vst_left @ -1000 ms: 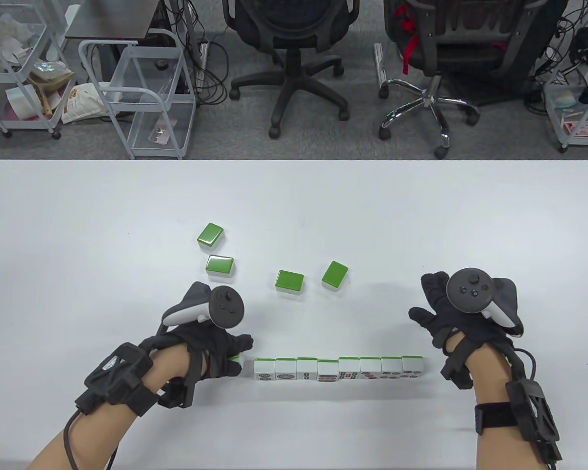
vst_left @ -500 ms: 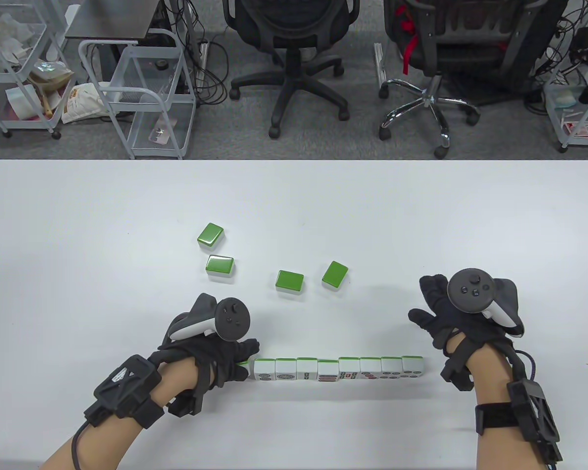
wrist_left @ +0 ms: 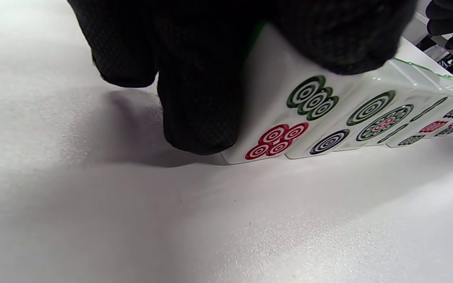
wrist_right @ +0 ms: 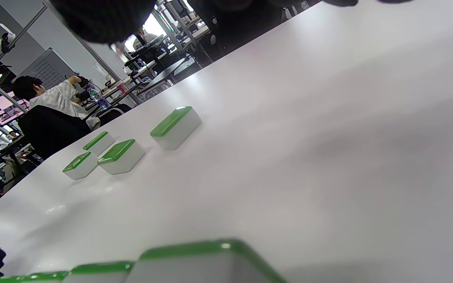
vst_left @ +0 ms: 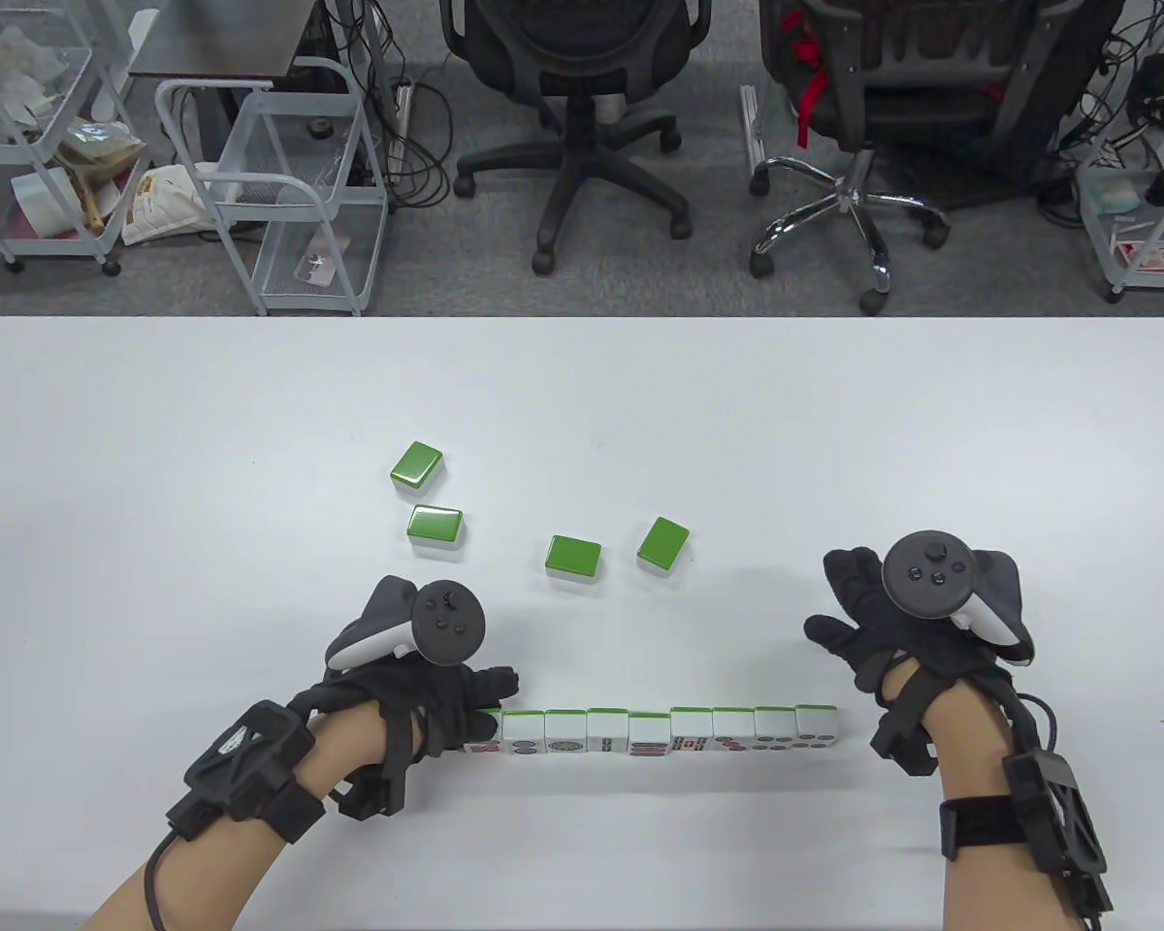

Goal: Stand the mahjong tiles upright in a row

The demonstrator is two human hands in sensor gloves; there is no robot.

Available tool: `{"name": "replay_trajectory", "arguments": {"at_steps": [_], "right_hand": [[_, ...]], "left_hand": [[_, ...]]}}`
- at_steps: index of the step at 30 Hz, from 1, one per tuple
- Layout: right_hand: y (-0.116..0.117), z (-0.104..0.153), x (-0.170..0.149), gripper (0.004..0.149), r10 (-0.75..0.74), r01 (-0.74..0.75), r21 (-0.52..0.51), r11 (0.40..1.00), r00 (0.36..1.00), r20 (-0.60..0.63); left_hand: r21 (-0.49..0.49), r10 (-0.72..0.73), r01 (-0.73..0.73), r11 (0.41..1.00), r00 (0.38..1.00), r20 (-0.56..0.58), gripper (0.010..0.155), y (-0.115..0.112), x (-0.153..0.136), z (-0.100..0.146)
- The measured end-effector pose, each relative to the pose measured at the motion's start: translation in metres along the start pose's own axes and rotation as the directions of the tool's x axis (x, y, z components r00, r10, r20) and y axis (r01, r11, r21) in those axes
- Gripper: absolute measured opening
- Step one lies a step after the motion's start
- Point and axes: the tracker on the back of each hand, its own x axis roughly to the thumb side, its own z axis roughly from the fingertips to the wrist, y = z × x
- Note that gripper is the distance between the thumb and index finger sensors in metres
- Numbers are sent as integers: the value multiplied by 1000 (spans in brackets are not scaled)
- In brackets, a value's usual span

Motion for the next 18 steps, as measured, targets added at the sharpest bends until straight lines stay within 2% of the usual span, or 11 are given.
{"name": "replay_trajectory", "arguments": {"at_steps": [4, 6, 9, 10, 13, 15, 17, 18], "right_hand": [[-1, 0, 0, 81, -1, 1, -1, 1000, 1000, 0], [-1, 0, 0, 81, -7, 7, -5, 1000, 1000, 2], [-2, 0, 0, 80, -6, 6, -9, 1000, 1000, 5], [-2, 0, 0, 80, -5, 5, -11, 1000, 1000, 4], [-1, 0, -1, 80, -4, 4, -10, 1000, 1000, -2], [-1, -1, -2, 80, -1, 1, -15, 1000, 1000, -14], [-3, 0, -3, 80, 5, -6, -28, 1000, 999, -32], [-3, 0, -4, 80, 6, -7, -33, 999, 999, -36]], "left_hand": [[31, -3, 4, 1000, 1000, -8, 77, 6, -7, 3], [145, -6, 11, 989, 999, -33, 77, 23, -12, 11], [326, -201, 223, 919, 975, -98, 72, 51, -18, 19], [353, -284, 318, 880, 948, -145, 71, 60, -20, 20], [344, -369, 444, 827, 892, -262, 72, 75, -24, 13], [368, -325, 486, 792, 848, -419, 74, 85, -27, 5], [388, -214, 489, 781, 794, -569, 76, 90, -29, -2], [395, -196, 482, 782, 792, -578, 76, 91, -30, -6]]}}
